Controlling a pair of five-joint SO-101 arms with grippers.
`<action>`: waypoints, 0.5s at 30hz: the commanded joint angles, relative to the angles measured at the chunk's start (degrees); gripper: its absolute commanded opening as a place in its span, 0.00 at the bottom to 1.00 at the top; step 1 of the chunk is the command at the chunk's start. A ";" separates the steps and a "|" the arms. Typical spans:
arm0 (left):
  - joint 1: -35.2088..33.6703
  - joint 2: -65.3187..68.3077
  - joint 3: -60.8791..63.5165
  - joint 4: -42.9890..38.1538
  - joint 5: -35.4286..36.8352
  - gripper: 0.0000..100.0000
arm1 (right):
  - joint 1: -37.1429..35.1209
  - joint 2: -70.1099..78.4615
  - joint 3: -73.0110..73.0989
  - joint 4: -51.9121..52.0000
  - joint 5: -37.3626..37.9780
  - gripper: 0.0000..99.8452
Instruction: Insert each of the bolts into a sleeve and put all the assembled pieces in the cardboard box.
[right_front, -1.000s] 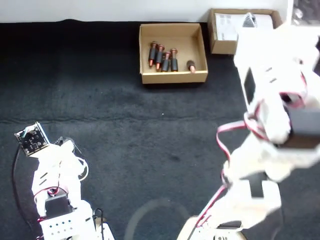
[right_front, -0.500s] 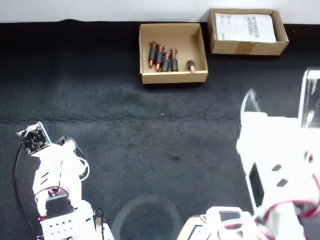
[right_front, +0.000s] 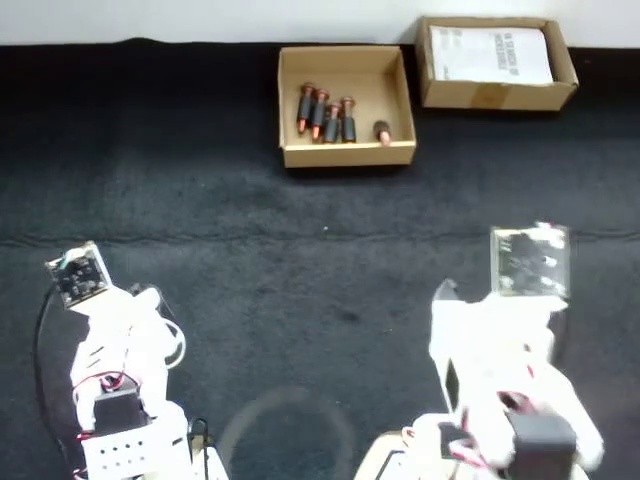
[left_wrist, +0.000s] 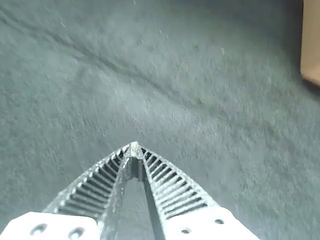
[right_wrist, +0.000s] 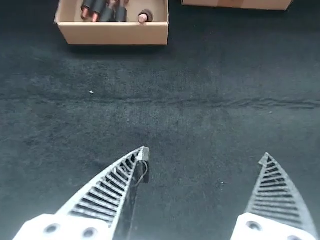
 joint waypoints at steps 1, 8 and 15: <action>3.47 -0.75 1.10 6.95 -0.09 0.01 | 0.57 -4.97 20.35 -13.93 -0.35 0.31; 3.82 -0.75 1.10 11.16 0.00 0.01 | 0.57 -15.60 44.53 -24.22 0.00 0.31; 3.74 -0.75 1.10 20.92 -0.09 0.01 | 0.57 -23.16 54.37 -20.44 -0.44 0.31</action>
